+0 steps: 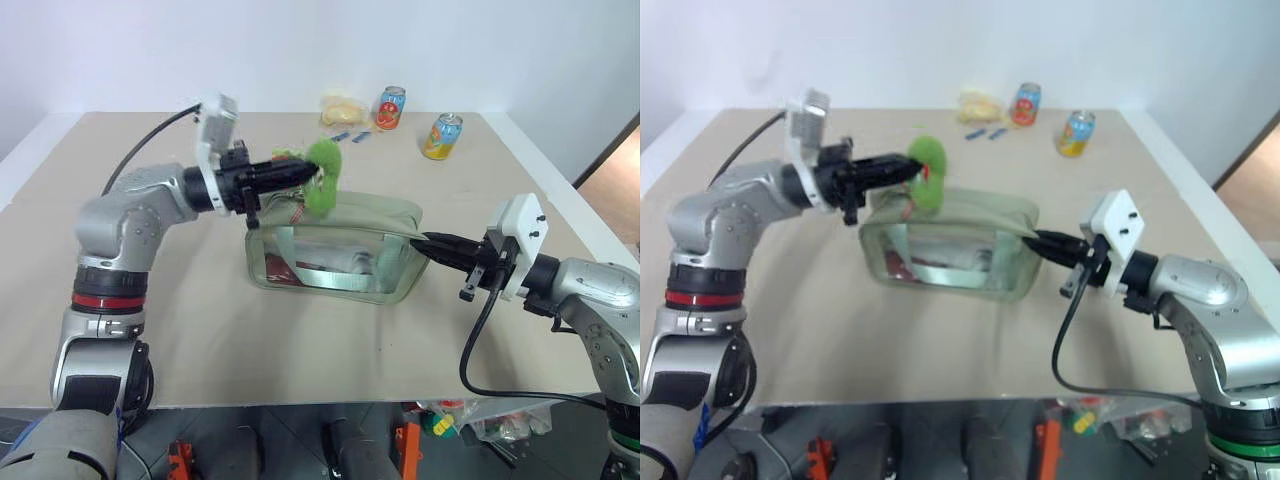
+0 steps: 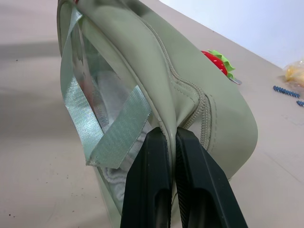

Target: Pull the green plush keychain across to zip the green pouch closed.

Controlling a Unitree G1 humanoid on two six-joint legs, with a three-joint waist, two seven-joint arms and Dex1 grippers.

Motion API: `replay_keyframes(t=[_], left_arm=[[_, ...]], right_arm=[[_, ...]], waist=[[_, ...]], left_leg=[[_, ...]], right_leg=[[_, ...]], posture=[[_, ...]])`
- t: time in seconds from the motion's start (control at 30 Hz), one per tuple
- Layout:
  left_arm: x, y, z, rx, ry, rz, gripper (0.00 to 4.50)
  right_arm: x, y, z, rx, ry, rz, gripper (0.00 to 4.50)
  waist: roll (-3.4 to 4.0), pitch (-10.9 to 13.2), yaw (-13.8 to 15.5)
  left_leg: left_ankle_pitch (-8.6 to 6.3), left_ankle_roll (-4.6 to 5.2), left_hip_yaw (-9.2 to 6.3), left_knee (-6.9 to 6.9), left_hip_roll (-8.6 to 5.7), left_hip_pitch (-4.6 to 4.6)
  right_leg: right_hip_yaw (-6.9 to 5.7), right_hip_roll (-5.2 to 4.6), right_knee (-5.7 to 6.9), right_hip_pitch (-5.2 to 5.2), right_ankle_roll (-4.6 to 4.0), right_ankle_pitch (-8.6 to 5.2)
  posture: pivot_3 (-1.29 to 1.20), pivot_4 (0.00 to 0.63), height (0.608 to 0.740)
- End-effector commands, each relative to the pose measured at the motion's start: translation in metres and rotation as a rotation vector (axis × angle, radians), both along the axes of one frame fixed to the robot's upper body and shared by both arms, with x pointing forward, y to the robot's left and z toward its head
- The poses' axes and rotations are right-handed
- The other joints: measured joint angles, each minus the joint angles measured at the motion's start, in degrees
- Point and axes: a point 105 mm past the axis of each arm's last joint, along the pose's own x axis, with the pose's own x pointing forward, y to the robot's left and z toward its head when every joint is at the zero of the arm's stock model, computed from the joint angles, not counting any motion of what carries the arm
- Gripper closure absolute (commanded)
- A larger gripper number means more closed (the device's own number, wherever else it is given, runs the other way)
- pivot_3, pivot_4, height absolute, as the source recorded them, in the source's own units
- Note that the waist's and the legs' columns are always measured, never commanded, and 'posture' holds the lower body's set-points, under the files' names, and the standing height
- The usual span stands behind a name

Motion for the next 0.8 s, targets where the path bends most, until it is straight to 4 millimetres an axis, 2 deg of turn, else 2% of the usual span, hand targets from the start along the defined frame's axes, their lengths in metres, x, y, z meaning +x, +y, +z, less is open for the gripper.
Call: replay_keyframes(t=[0.03, 0.17, 0.3, 0.47, 0.5, 0.67, 0.8], left_arm=[[0.000, 0.003, 0.004, 0.050, -0.037, 0.005, 4.47], [0.002, 0.007, 0.006, 0.065, -0.002, 0.004, 3.26], [0.001, 0.011, 0.008, 0.096, -0.019, 0.009, 1.83], [-0.004, 0.031, 0.004, 0.180, -0.026, 0.039, 0.17], [-0.006, 0.037, 0.001, 0.201, -0.022, 0.051, 0.03], [-0.007, 0.070, -0.016, 0.251, -0.036, 0.192, 0.03], [-0.008, 0.078, -0.017, 0.141, -0.061, 0.287, 0.03]], right_arm=[[-0.003, 0.001, 0.003, -0.004, -0.024, 0.006, 4.50], [-0.003, 0.002, 0.003, -0.001, -0.027, 0.007, 4.50], [-0.003, 0.003, 0.002, -0.003, -0.030, 0.012, 4.50], [-0.003, 0.003, 0.002, -0.007, -0.034, 0.022, 4.50], [-0.002, 0.003, 0.003, -0.008, -0.035, 0.023, 4.50], [-0.001, 0.003, 0.004, -0.007, -0.040, 0.027, 4.50], [0.002, 0.004, 0.004, -0.009, -0.040, 0.031, 4.50]], waist=[[0.00, 0.00, 0.02], [0.00, 0.00, 0.03], [0.00, 0.00, 0.03], [0.00, 0.00, -0.14], [0.01, 0.00, -0.18], [0.01, 0.00, -0.33], [0.00, 0.00, -0.15]], left_leg=[[0.00, 0.00, 0.00, 0.00, 0.00, 0.00], [0.00, 0.00, -0.01, 0.02, 0.00, 0.00], [0.01, 0.01, -0.01, 0.02, 0.00, 0.00], [0.01, 0.01, -0.01, -0.01, 0.02, -0.01], [0.01, 0.01, -0.01, -0.02, 0.03, -0.01], [0.01, 0.01, 0.00, -0.06, 0.05, 0.03], [0.01, 0.01, -0.02, 0.01, 0.06, -0.01]], right_leg=[[0.00, 0.00, 0.00, 0.00, 0.00, 0.00], [-0.02, 0.00, 0.00, 0.00, 0.00, 0.00], [-0.02, 0.00, 0.00, 0.01, 0.00, 0.00], [-0.02, 0.01, 0.01, -0.03, -0.02, -0.01], [-0.01, 0.02, 0.01, -0.04, -0.02, -0.02], [-0.03, 0.01, 0.01, -0.03, -0.07, -0.04], [-0.06, -0.01, 0.00, -0.02, -0.08, -0.05]], posture=[[0.00, 0.150, 0.740], [0.00, 0.150, 0.740], [0.00, 0.150, 0.740], [0.00, 0.150, 0.740], [0.00, 0.150, 0.740], [0.00, 0.150, 0.740], [0.00, 0.150, 0.740]])
